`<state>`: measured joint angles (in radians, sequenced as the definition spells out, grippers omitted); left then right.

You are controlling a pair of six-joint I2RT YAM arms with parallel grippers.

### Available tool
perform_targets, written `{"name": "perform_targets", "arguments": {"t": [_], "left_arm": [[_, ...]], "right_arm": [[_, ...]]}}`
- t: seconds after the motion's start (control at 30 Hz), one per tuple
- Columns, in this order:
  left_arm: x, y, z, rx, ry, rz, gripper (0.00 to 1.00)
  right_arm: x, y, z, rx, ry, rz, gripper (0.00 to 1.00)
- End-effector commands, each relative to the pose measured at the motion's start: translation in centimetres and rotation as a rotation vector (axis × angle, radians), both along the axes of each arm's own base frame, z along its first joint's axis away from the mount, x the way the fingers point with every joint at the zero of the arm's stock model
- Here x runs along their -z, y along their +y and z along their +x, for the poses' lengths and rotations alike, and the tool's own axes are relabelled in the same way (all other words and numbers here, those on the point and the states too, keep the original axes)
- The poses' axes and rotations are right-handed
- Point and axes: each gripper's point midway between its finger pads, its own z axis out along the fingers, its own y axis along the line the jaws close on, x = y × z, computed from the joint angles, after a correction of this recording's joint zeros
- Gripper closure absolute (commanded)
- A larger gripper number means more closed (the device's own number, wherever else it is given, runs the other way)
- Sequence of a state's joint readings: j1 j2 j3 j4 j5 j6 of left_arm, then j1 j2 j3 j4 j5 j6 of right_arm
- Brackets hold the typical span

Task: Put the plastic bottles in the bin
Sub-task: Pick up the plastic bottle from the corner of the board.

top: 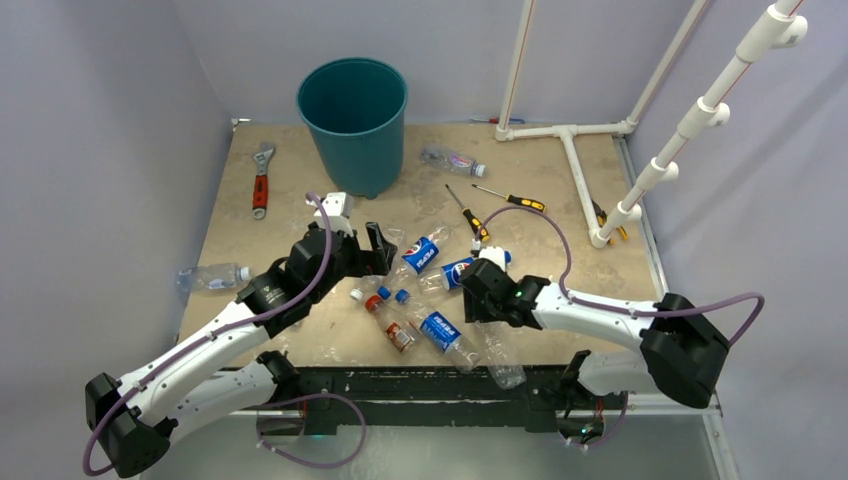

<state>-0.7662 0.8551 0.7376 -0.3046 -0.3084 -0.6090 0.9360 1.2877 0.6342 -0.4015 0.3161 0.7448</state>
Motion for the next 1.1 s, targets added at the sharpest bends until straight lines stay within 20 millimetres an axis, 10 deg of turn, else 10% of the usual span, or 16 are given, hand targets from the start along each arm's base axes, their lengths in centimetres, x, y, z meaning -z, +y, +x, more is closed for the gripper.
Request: {"name": "perform_targets", "arguments": {"t": [0.0,0.43,0.77,1.07], "left_arm": [[-1.1,-0.3,0.0,0.010,-0.026,-0.034,0.04],[-1.2,-0.4,0.1,0.005,-0.025,-0.042,0.04],[-2.6,-1.9,0.4,0.049,-0.051,-0.108,0.04],[-8.7,-6.2,-1.1,0.294,-0.230,-0.301,0.01]], "right_arm": [[-2.5,0.3,1.1,0.031,-0.063,0.017,0.47],[-7.0,0.3,2.9,0.089,-0.181,0.062,0.68],[-16.5,3.5,5.3,0.070,-0.411,0.371,0.71],[-24.5,5.6,5.8,0.014,-0.599,0.651,0.73]]}}
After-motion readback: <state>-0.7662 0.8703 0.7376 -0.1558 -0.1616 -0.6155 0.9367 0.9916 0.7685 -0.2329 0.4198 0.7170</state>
